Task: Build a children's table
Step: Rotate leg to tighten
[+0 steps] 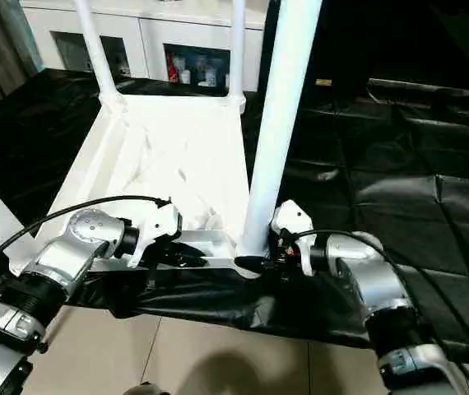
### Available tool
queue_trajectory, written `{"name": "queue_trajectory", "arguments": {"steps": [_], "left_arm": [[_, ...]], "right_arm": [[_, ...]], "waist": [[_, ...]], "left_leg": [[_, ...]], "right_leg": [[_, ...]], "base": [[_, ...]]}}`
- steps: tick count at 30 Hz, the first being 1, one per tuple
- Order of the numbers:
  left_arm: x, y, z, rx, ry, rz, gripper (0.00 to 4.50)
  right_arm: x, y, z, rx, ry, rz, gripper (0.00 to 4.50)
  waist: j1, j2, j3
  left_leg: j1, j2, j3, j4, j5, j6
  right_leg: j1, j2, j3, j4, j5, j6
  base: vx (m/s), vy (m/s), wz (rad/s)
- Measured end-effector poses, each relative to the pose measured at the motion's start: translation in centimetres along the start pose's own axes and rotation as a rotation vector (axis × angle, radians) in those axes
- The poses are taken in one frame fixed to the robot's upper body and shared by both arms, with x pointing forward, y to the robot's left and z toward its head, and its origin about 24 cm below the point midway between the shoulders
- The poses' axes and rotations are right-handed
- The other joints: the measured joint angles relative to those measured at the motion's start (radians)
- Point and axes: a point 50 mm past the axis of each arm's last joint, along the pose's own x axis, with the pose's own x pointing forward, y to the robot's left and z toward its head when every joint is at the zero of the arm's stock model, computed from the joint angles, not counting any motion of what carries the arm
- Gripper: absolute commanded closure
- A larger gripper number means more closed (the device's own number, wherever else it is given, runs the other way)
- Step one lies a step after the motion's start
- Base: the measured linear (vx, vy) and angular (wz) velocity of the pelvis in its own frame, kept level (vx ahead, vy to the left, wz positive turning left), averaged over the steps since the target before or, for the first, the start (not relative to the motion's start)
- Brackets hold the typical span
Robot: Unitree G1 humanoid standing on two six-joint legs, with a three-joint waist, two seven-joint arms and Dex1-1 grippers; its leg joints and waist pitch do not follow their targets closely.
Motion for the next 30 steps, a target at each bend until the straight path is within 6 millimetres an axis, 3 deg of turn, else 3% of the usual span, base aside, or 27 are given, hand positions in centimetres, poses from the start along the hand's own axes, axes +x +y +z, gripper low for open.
{"name": "queue_trajectory", "arguments": {"steps": [4, 10, 12, 15, 20, 30], "left_arm": [[1.6, 1.1, 0.6, -0.051, 0.002, 0.135, 4.5], [4.2, 2.0, 1.6, -0.1, 0.012, 0.287, 4.5], [4.6, 2.1, 1.8, -0.109, 0.012, 0.314, 4.5], [5.0, 2.2, 2.0, -0.11, 0.01, 0.334, 4.5], [5.0, 2.4, 2.1, -0.087, 0.007, 0.336, 4.5], [1.6, 2.0, 0.7, -0.028, -0.008, 0.15, 4.5]], "right_arm": [[1.5, -1.1, -0.5, 0.116, -0.061, -0.271, 1.8], [3.6, -2.3, -0.2, 0.241, -0.083, -0.589, 1.8], [4.1, -2.5, 0.0, 0.257, -0.089, -0.643, 1.24], [4.5, -2.6, 0.2, 0.253, -0.1, -0.676, 1.01], [4.6, -2.6, 0.4, 0.209, -0.112, -0.654, 0.53], [0.9, -2.0, 0.2, 0.049, -0.05, -0.218, 0.53]], "waist": [[-0.026, 0.0, 0.0], [-0.037, 0.001, 0.0], [-0.038, 0.004, -0.001], [-0.039, 0.009, -0.001], [-0.04, 0.011, 0.0], [-0.034, 0.016, 0.004]], "left_leg": [[0.007, -0.001, 0.002, -0.002, -0.001, -0.005], [0.016, -0.002, 0.003, -0.007, 0.0, -0.008], [0.016, -0.002, 0.003, -0.008, 0.0, -0.008], [0.016, -0.002, 0.003, -0.008, 0.001, -0.008], [0.015, -0.002, 0.004, -0.014, 0.001, -0.008], [0.009, -0.002, 0.005, -0.016, 0.005, 0.0]], "right_leg": [[0.004, 0.0, 0.004, -0.001, 0.004, 0.0], [0.011, 0.0, 0.005, -0.004, 0.004, 0.001], [0.012, 0.0, 0.005, -0.005, 0.005, 0.001], [0.014, 0.0, 0.005, -0.007, 0.006, 0.003], [0.014, 0.0, 0.004, -0.013, 0.009, 0.004], [0.009, 0.001, 0.003, -0.018, 0.009, 0.004]], "base": [[0.0, 0.0, 0.0], [0.0, 0.0, 0.0], [0.0, 0.0, 0.0], [0.0, 0.0, 0.0], [0.0, 0.0, 0.0], [0.0, 0.0, 0.0]]}}
